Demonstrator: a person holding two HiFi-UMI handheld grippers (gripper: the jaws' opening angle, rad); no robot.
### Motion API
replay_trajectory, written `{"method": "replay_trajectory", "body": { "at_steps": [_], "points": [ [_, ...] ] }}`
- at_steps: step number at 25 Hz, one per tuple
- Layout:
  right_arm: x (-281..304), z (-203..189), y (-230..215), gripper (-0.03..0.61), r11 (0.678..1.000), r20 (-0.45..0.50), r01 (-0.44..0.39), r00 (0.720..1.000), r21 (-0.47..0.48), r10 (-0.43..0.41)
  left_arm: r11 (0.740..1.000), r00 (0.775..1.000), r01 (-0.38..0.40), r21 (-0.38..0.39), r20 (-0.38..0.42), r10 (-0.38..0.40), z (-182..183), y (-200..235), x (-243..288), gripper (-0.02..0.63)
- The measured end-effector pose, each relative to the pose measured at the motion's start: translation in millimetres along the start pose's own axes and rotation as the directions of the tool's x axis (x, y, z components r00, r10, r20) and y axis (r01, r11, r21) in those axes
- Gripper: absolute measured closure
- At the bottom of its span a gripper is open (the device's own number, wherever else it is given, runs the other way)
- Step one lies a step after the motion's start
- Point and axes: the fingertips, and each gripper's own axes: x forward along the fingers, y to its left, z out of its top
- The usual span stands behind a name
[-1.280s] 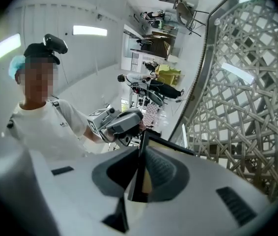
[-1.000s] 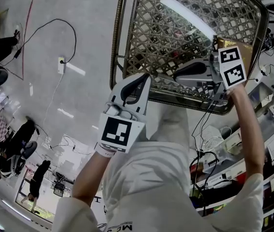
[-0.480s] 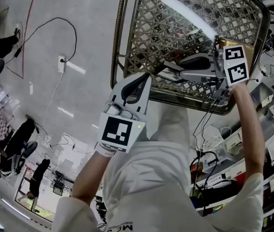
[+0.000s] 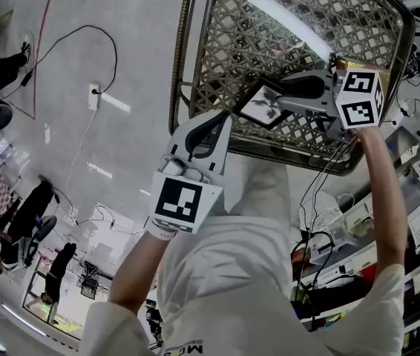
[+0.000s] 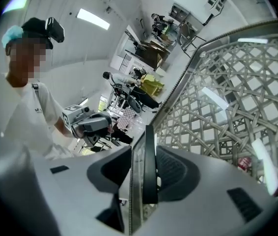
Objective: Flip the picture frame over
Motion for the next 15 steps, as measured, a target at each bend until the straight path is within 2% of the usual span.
{"method": "replay_trajectory", "body": {
  "at_steps": [6,8,15],
  "points": [
    [5.9,-4.4,-26.5,0.431,0.989,-0.04,0.143,0.989,-0.034,-0.144,0.999,1.0,-0.003,-0.036,-0.005,0.003,1.5,4.3,-2.1,0.589],
    [4.6,-10.3,-34.3,0.425,0.98,-0.062,0.192,0.979,-0.06,-0.195,1.0,1.0,0.001,-0.017,-0.005,-0.002,-1.1,1.3,-1.2,0.589],
    [9.1,-25.9,-45.7,0.41,0.946,-0.145,0.286,0.94,-0.153,-0.308,1.0,1.0,0.006,-0.022,-0.007,-0.006,-4.1,-6.4,-2.4,0.589]
  ]
}}
